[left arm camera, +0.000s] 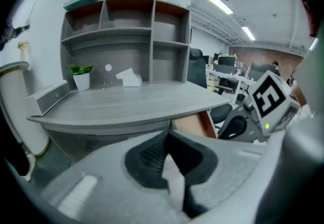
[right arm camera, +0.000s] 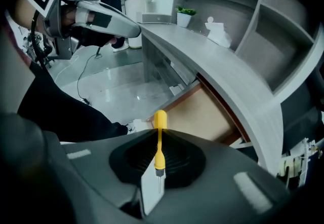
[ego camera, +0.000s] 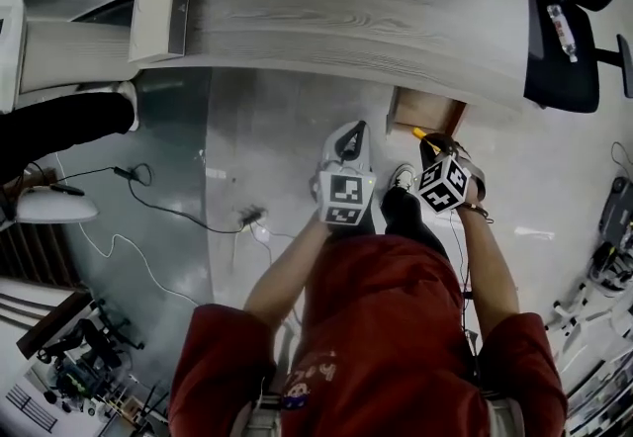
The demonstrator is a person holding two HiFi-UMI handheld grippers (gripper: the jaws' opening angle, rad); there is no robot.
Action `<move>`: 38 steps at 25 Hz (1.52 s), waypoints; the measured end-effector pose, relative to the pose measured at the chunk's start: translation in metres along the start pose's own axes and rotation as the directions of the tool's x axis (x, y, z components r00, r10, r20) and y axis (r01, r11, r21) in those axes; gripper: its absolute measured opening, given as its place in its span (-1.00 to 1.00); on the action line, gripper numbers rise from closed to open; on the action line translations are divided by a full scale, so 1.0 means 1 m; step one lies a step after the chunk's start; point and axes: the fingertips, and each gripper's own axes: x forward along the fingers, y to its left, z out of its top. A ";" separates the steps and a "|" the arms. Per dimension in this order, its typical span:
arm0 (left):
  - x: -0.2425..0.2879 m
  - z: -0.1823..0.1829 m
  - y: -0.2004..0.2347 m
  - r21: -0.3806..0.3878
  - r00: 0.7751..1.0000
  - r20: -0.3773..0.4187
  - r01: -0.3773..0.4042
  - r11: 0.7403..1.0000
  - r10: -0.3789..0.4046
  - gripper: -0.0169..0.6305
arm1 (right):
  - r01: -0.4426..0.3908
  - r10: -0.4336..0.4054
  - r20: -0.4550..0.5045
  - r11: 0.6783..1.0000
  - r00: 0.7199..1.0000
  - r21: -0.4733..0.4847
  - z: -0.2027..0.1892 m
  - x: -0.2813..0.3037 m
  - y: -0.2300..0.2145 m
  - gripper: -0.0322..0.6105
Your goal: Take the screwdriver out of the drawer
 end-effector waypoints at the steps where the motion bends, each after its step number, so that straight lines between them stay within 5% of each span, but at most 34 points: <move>1: -0.002 0.004 -0.001 0.003 1.000 0.004 0.002 1.000 -0.002 -0.94 | 0.003 -0.003 0.005 1.000 1.000 0.017 -0.001 -0.006 0.001 -0.83; 10: -0.012 0.041 -0.021 0.052 0.997 0.042 0.064 0.997 -0.067 -0.94 | 0.052 -0.062 0.056 0.984 0.996 0.171 -0.012 -0.050 -0.009 -0.83; 22: -0.012 0.087 -0.040 0.140 0.986 0.079 0.138 0.980 -0.150 -0.94 | 0.125 -0.185 0.126 0.917 0.975 0.378 -0.021 -0.109 -0.026 -0.83; 30: -0.024 0.101 -0.039 0.151 0.983 0.108 0.130 0.980 -0.147 -0.94 | 0.079 -0.232 0.222 0.838 0.947 0.539 -0.004 -0.135 -0.042 -0.83; 38: -0.040 0.110 -0.024 0.128 0.984 0.146 0.083 0.988 -0.102 -0.94 | 0.087 -0.302 0.276 0.803 0.912 0.590 0.012 -0.153 -0.059 -0.83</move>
